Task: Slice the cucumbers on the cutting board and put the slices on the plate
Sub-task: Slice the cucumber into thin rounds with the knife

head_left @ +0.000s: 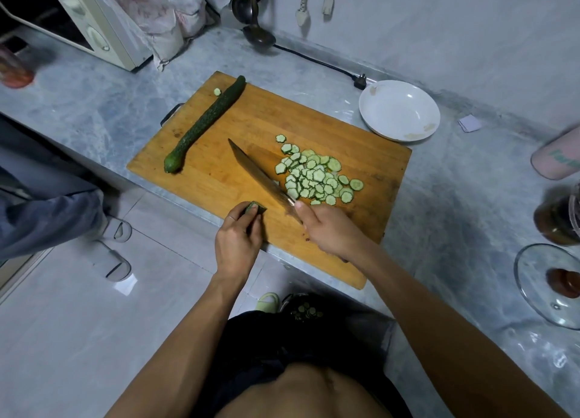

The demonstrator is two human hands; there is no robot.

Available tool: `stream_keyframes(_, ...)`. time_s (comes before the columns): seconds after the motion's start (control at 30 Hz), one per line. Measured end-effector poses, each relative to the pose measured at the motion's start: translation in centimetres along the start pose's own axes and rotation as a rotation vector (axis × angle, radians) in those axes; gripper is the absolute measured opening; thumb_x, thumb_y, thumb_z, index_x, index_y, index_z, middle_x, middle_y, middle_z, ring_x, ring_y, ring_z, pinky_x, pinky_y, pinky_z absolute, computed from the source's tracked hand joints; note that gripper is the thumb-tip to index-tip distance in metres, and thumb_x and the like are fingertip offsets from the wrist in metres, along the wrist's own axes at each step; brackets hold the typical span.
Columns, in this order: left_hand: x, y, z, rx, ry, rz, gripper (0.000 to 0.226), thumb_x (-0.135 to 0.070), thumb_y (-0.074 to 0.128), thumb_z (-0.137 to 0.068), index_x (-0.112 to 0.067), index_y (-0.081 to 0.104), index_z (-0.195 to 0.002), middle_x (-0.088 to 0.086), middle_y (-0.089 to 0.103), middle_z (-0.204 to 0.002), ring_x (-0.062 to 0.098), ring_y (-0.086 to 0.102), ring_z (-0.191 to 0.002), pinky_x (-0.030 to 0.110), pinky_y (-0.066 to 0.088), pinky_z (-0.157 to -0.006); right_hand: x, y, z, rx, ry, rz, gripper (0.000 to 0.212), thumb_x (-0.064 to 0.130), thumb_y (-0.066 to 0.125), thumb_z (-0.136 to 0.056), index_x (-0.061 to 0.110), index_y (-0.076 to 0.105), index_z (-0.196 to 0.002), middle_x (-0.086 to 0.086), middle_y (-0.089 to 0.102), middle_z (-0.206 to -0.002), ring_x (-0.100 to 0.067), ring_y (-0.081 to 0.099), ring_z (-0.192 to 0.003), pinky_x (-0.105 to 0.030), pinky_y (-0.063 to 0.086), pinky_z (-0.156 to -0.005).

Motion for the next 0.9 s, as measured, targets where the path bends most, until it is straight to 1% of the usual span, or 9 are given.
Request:
stream_keyframes(0.1,-0.2,-0.1,0.1,-0.016,0.001,0.000,0.025,-0.018,0.064,-0.090,-0.008,0.075,-0.110,0.011,0.064,-0.115,0.028,0.068,-0.087,0.038,0.059,-0.071,-0.5,-0.5,0.5,-0.002,-0.008,0.010,0.067,0.044,0.029,-0.106,-0.009,0.057,-0.076,-0.021,0.053,-0.065,-0.027,0.052,-0.054,-0.029,0.034,-0.051)
stream_keyframes(0.17,-0.1,-0.1,0.1,-0.029,0.008,-0.002,0.023,-0.016,0.067,-0.089,-0.008,0.075,-0.109,0.012,0.065,-0.113,0.027,0.068,-0.087,0.036,0.059,-0.072,-0.7,-0.5,1.2,0.002,-0.023,0.005,0.068,0.046,0.030,-0.105,-0.010,0.057,-0.077,-0.017,0.052,-0.064,-0.026,0.053,-0.058,-0.034,0.039,-0.055)
stream_keyframes(0.23,-0.1,0.0,0.2,-0.024,0.004,-0.013,0.021,-0.012,0.069,-0.089,-0.007,0.075,-0.109,0.012,0.066,-0.114,0.028,0.068,-0.088,0.036,0.058,-0.073,-0.7,-0.1,1.9,0.012,-0.053,0.025,0.065,0.049,0.031,-0.104,-0.003,0.053,-0.072,-0.012,0.054,-0.064,-0.023,0.056,-0.061,-0.041,0.044,-0.060)
stream_keyframes(0.33,-0.2,-0.1,0.2,-0.006,-0.003,-0.031,0.022,-0.012,0.069,-0.090,-0.007,0.074,-0.110,0.012,0.064,-0.114,0.029,0.067,-0.088,0.036,0.058,-0.072,-0.2,0.5,3.0,0.043,-0.093,0.073,0.054,0.047,0.032,-0.105,0.013,0.044,-0.064,0.000,0.046,-0.059,-0.013,0.043,-0.055,-0.036,0.034,-0.058)
stream_keyframes(0.4,-0.3,-0.1,0.2,-0.001,0.004,-0.046,0.021,-0.009,0.070,-0.089,-0.006,0.074,-0.109,0.013,0.064,-0.114,0.029,0.067,-0.086,0.034,0.057,-0.070,0.4,0.6,3.4,0.053,-0.098,0.084,0.051,0.045,0.033,-0.105,0.018,0.040,-0.062,0.003,0.043,-0.058,-0.010,0.041,-0.056,-0.032,0.031,-0.059)
stream_keyframes(0.47,-0.3,-0.1,0.2,0.004,0.011,-0.059,0.019,-0.008,0.071,-0.088,-0.005,0.074,-0.107,0.013,0.064,-0.113,0.030,0.067,-0.086,0.033,0.055,-0.071,0.7,0.7,3.6,0.056,-0.091,0.085,0.050,0.045,0.033,-0.105,0.020,0.039,-0.062,0.004,0.044,-0.059,-0.008,0.041,-0.057,-0.031,0.031,-0.061)
stream_keyframes(0.6,-0.2,-0.1,0.2,0.009,0.025,-0.052,0.019,-0.009,0.070,-0.089,-0.005,0.075,-0.107,0.014,0.064,-0.115,0.029,0.067,-0.088,0.033,0.056,-0.073,0.8,0.6,3.7,0.066,-0.081,0.092,0.050,0.047,0.031,-0.105,0.022,0.039,-0.063,0.002,0.047,-0.063,-0.016,0.044,-0.064,-0.033,0.038,-0.064)
stream_keyframes(0.7,-0.2,-0.1,0.3,0.002,0.032,-0.037,0.018,-0.009,0.069,-0.090,-0.006,0.075,-0.106,0.013,0.065,-0.116,0.028,0.067,-0.088,0.031,0.055,-0.074,0.7,0.9,3.6,0.067,-0.076,0.114,0.048,0.049,0.030,-0.104,0.024,0.036,-0.063,0.001,0.044,-0.065,-0.019,0.043,-0.069,-0.032,0.035,-0.065)
stream_keyframes(0.9,-0.3,-0.3,0.3,-0.013,0.023,-0.015,0.016,-0.005,0.070,-0.087,-0.004,0.076,-0.102,0.013,0.066,-0.114,0.024,0.067,-0.087,0.019,0.047,-0.080,1.1,1.4,3.9,0.032,-0.077,0.120,0.050,0.048,0.031,-0.104,0.022,0.037,-0.063,0.002,0.044,-0.063,-0.018,0.044,-0.065,-0.037,0.041,-0.065)
Point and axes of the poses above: each hand's wrist, its own z-axis away from the middle knuckle, its own y-axis out of the palm, x = y × z, the point moved 1 cm from there along -z, towards the middle knuckle
